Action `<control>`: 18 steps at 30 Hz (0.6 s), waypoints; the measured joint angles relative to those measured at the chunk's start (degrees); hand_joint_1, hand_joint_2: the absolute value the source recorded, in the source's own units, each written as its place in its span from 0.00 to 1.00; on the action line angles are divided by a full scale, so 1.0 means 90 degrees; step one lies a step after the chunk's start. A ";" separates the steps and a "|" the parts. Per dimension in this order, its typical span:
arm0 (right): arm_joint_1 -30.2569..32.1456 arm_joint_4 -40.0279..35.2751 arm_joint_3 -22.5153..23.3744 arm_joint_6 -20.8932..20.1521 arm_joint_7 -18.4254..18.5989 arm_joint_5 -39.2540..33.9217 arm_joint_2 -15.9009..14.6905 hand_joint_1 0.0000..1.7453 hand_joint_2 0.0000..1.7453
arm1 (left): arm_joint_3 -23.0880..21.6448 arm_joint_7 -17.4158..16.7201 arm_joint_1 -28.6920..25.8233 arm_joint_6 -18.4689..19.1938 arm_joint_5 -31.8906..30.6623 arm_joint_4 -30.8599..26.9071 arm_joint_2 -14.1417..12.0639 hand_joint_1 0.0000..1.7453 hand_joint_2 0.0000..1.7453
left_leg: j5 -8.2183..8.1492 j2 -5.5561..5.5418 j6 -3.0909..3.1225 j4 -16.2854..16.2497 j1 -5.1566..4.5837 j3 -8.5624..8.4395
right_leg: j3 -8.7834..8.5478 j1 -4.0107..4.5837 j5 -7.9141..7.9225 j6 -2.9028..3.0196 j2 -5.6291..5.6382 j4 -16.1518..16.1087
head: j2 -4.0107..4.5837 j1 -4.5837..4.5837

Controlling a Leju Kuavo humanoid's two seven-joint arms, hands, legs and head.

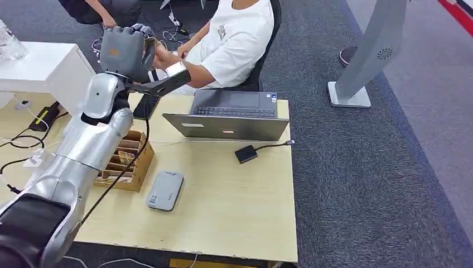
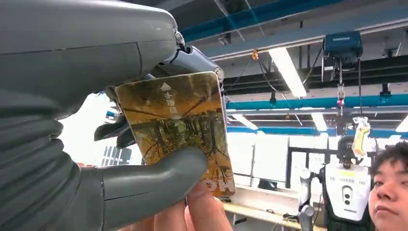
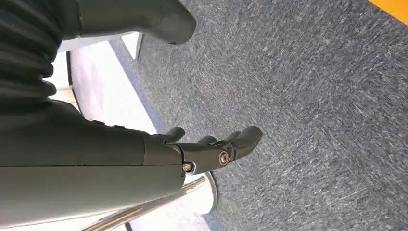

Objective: Pass the card to the sensor for recognition and then transmit it.

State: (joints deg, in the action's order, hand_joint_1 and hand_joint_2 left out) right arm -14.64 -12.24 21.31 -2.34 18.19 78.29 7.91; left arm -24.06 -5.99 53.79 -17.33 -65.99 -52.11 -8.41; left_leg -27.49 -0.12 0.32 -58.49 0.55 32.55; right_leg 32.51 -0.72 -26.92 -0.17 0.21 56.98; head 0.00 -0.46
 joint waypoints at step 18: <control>0.0117 0.0015 -0.0114 -0.0083 -0.0063 0.0104 0.0000 0.00 1.00 | 0.0000 -0.0114 -0.0256 -0.0221 -0.0097 0.0180 0.0007 0.00 1.00 | 0.0000 0.0000 0.0000 0.0000 0.0000 0.0003 | 0.0000 0.0000 0.0000 0.0000 0.0000 0.0000 | 0.0000 0.0000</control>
State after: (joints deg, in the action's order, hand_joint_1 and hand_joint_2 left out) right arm -13.59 -12.11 20.28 -3.08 17.62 79.23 7.91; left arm -24.06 -7.02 51.48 -19.32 -66.86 -50.49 -8.35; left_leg -27.49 -0.12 0.32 -58.49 0.55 32.57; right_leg 32.51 -0.72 -26.92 -0.17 0.21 56.98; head 0.00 -0.46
